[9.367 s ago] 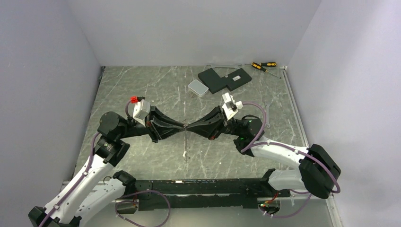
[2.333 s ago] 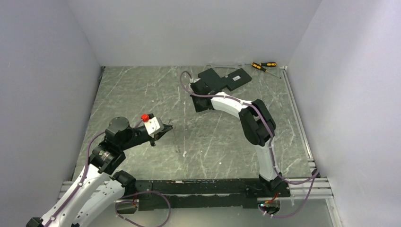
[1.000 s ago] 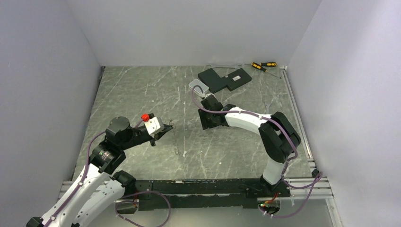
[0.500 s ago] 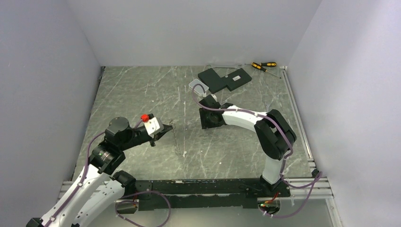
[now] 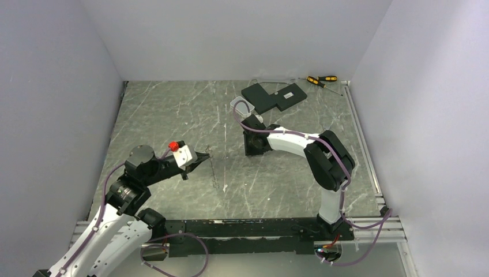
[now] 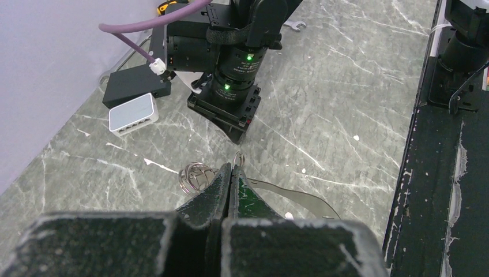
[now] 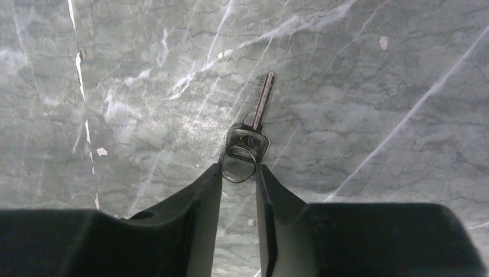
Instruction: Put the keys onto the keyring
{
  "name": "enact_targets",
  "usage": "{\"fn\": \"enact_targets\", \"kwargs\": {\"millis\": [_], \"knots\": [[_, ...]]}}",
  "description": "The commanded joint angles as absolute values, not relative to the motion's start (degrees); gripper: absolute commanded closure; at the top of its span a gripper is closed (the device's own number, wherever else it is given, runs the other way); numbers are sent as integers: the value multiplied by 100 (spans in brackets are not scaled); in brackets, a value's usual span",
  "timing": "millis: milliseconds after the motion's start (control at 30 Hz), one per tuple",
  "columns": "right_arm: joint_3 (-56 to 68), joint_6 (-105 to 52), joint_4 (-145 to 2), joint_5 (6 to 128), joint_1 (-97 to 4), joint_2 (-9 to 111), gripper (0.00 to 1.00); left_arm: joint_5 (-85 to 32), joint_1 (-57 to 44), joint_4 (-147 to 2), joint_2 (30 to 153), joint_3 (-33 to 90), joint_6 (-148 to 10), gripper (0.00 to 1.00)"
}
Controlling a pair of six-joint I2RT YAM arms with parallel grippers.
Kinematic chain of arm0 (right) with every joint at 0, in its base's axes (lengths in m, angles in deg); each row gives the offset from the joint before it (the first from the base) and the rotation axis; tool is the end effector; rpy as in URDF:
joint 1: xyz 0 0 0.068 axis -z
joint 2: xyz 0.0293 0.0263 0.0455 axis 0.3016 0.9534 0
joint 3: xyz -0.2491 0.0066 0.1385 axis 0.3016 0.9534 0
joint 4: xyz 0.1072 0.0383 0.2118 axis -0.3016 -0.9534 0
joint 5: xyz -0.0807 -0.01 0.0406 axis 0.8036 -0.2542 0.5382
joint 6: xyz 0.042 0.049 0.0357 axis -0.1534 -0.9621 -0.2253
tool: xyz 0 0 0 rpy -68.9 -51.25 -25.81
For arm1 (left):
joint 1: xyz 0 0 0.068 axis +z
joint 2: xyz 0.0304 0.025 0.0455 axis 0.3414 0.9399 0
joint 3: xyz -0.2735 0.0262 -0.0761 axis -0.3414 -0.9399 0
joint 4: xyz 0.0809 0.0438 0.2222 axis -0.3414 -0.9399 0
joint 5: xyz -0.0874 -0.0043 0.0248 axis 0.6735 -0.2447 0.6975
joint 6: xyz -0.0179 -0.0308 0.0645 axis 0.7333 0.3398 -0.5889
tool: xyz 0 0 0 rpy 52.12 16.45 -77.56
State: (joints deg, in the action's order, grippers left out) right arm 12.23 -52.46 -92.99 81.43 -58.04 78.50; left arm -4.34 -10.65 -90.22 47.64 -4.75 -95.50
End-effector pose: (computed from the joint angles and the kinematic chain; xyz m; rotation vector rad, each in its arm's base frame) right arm 0.2967 0.2435 0.1640 -0.1362 2.6503 0.2783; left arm 0.0906 -0.0898 0.3275 1.0271 1.4048 -0.6506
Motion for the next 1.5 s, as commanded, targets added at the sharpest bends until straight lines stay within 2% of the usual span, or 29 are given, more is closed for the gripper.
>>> {"fn": "enact_targets", "kwargs": {"millis": [0, 233, 733, 1167, 1200, 1300, 1367, 1467], "knots": [[1197, -5370, -9317, 8140, -5781, 7888, 75, -275, -1069, -8794, 4692, -440, -9643, 100], [1167, -5243, -9363, 8158, -5781, 7870, 100, -265, -1071, -8788, 4702, -446, -9643, 100], [1198, -4409, -9342, 8179, -5790, 7254, 100, -248, -1066, -8779, 4765, -453, -9643, 100], [1374, -4425, -9277, 8097, -5790, 6930, 100, -255, -1066, -8784, 4813, -455, -9643, 100], [1360, -4471, -9358, 8175, -5785, 6931, 95, -252, -1070, -8784, 4813, -455, -9643, 100], [1438, -4632, -9492, 8274, -5773, 6888, 62, -257, -1064, -8786, 4817, -455, -9643, 100], [1552, -4742, -9455, 8232, -5756, 6845, 44, -250, -1071, -8787, 4813, -453, -9643, 100], [1616, -4869, -9404, 8082, -5711, 6893, 40, -239, -1067, -8779, 4821, -451, -9643, 100]]}}
